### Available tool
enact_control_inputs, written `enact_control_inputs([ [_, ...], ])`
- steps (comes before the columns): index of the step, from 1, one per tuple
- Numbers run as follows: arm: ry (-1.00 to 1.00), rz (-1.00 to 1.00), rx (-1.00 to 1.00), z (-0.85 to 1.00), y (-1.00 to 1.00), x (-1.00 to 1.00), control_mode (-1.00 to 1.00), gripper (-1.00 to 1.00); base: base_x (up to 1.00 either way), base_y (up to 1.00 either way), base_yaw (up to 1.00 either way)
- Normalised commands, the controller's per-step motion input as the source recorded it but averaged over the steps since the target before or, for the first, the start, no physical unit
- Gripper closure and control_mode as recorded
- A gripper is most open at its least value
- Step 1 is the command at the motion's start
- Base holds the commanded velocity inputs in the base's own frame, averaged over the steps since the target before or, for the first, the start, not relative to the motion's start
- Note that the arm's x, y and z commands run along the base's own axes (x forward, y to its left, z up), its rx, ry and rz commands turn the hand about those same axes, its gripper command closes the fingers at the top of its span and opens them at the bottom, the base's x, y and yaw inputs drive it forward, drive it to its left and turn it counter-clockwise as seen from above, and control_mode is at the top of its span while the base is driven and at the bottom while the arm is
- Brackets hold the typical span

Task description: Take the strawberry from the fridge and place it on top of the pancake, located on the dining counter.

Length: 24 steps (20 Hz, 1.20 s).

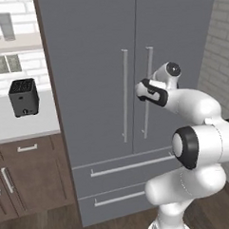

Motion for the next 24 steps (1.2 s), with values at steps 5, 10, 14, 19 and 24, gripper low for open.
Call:
enact_control_inputs([
  [5, 0.0, -0.01, 0.0, -0.09, -0.67, -0.77, -1.0, 1.0, 0.0, 0.0, 0.0],
  [10, 0.0, 0.0, 0.0, -0.14, -0.99, -1.0, -1.0, 1.0, 0.0, 0.0, 0.0],
  [14, 0.1, 0.0, 0.05, -0.02, -1.0, -0.95, -1.0, 1.0, 0.0, 0.0, 0.0],
  [19, 0.17, 0.0, 0.13, 0.0, -1.0, -0.68, -1.0, 1.0, 0.0, 0.0, 0.0],
  [24, 0.02, 0.0, 0.12, -0.02, -0.96, -0.38, -1.0, 1.0, 0.0, 0.0, 0.0],
])
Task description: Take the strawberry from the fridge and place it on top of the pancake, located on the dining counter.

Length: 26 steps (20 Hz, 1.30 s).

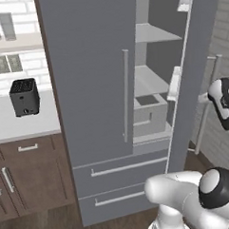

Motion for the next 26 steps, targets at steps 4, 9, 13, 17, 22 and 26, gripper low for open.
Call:
enact_control_inputs([
  [4, 0.0, 0.0, 0.05, 0.0, -0.41, -0.3, -1.0, -1.0, 0.0, 0.0, 0.0],
  [9, 0.0, 0.0, 0.04, 0.0, -0.44, -0.23, -1.0, -1.0, 0.0, 0.0, 0.0],
  [13, -0.06, 0.0, 0.02, 0.0, -0.32, -0.52, -1.0, -1.0, 0.0, 0.0, 0.0],
  [17, -0.12, -0.08, -0.01, 0.0, 0.03, -1.0, -1.0, -1.0, 0.0, 0.0, 0.0],
  [22, -0.01, -0.06, -0.37, 0.12, 0.86, -1.0, -1.0, -1.0, 0.0, 0.0, 0.0],
  [26, 0.07, 0.0, -0.63, 0.18, 1.0, -0.6, -1.0, -1.0, 0.0, 0.0, 0.0],
])
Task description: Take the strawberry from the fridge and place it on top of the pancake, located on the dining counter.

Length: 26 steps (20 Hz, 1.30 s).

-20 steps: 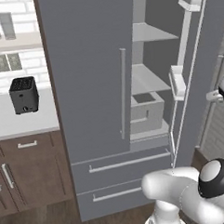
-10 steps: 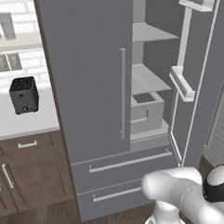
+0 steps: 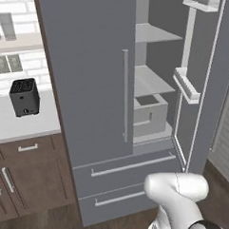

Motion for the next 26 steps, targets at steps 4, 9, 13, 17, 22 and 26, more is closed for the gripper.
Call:
enact_control_inputs([
  [4, 0.22, -0.04, -0.81, 0.0, 1.0, 0.03, -1.0, -1.0, 0.0, 0.0, 0.0],
  [9, 0.35, -0.08, -0.74, 0.41, 0.9, 0.3, -1.0, -1.0, 0.0, 0.0, 0.0],
  [13, 0.31, -0.04, -0.72, 0.43, 0.78, 0.83, -1.0, -1.0, 0.0, 0.0, 0.0],
  [17, 0.16, -0.06, -0.22, 0.12, 0.0, 0.95, -1.0, -1.0, 0.0, 0.0, 0.0],
  [22, 0.17, -0.07, 0.0, 0.02, 0.0, 0.79, -1.0, -1.0, 0.0, 0.0, 0.0],
  [26, 0.12, -0.02, 0.0, 0.0, -0.07, 0.66, -1.0, -1.0, 0.0, 0.0, 0.0],
])
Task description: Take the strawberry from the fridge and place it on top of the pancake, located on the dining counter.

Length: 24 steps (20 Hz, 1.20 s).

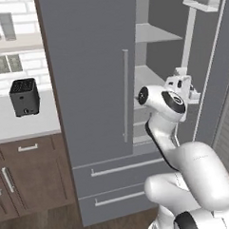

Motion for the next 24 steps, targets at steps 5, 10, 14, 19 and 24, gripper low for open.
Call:
enact_control_inputs([
  [5, 0.07, 0.0, 0.0, -0.13, -0.36, 0.54, -1.0, -1.0, 0.0, 0.0, 0.0],
  [10, 0.08, -0.01, 0.0, -0.31, -0.59, 0.29, -1.0, -1.0, 0.0, 0.0, 0.0],
  [14, 0.09, -0.03, 0.0, -0.24, -0.64, 0.08, -1.0, -1.0, 0.0, 0.0, 0.0],
  [19, 0.03, -0.06, 0.0, -0.08, -0.74, 0.0, -1.0, -1.0, 0.0, 0.0, 0.0],
  [24, 0.0, -0.01, 0.0, 0.0, -0.36, 0.0, -1.0, -1.0, 0.0, 0.0, 0.0],
])
